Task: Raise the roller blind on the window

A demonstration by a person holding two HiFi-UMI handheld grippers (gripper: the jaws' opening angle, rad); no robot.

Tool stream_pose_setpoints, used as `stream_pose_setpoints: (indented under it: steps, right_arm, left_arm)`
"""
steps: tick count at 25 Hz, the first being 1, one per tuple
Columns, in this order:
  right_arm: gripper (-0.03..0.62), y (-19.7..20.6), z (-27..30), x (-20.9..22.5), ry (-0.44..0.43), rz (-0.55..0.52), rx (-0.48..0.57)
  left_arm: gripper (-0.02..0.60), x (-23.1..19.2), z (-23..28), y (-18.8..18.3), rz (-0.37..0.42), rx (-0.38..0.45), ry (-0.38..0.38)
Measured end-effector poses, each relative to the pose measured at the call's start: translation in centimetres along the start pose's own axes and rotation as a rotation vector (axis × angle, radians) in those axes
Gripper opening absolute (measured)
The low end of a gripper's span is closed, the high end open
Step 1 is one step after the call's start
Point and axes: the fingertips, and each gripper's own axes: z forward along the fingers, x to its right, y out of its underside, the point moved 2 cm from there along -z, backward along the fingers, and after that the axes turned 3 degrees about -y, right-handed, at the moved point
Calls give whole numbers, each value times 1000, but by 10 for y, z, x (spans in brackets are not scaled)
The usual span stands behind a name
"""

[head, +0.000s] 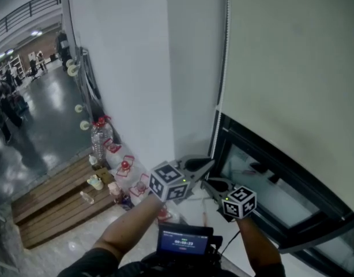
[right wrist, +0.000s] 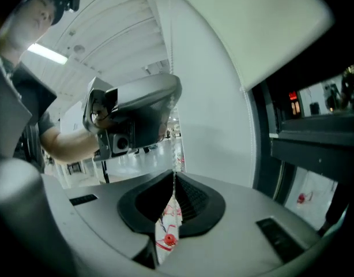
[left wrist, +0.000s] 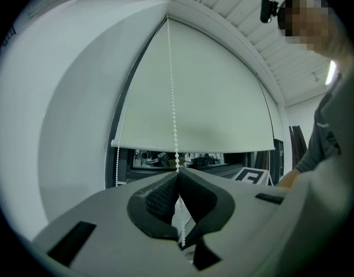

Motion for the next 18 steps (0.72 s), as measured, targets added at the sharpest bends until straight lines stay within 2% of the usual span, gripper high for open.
stream_pose_setpoints:
  steps: [2,4,6,9,11,15,18]
  right_arm:
    - [34,0,-8,-4,0,-79,-26]
    - [46,-10,-20,-3,-1,-101,-18]
    - [117,-31,-34,-1,-2,-118,13]
    - [129,-82,-51,-2,-12,-214,73]
    - [132,-124,-56,-4,-28,-260,149]
    - [132,-213,-66,-6,-28,-239,345]
    - [132,-261,-70,-3,-12,-251,414]
  left_arm:
    - [-3,0,-3,0,-15,9,-1]
    - [-3,-2,-6,0,-29,18,-4]
    - [-3,-2,-8,0,-28,15,-6]
    - [-5,-2,-7,4,-26,5,3]
    - [-5,-2,-6,5,-27,7,8]
    - [-5,1,-6,1,-25,7,16]
    - [-5,2,-7,1,-23,6,21]
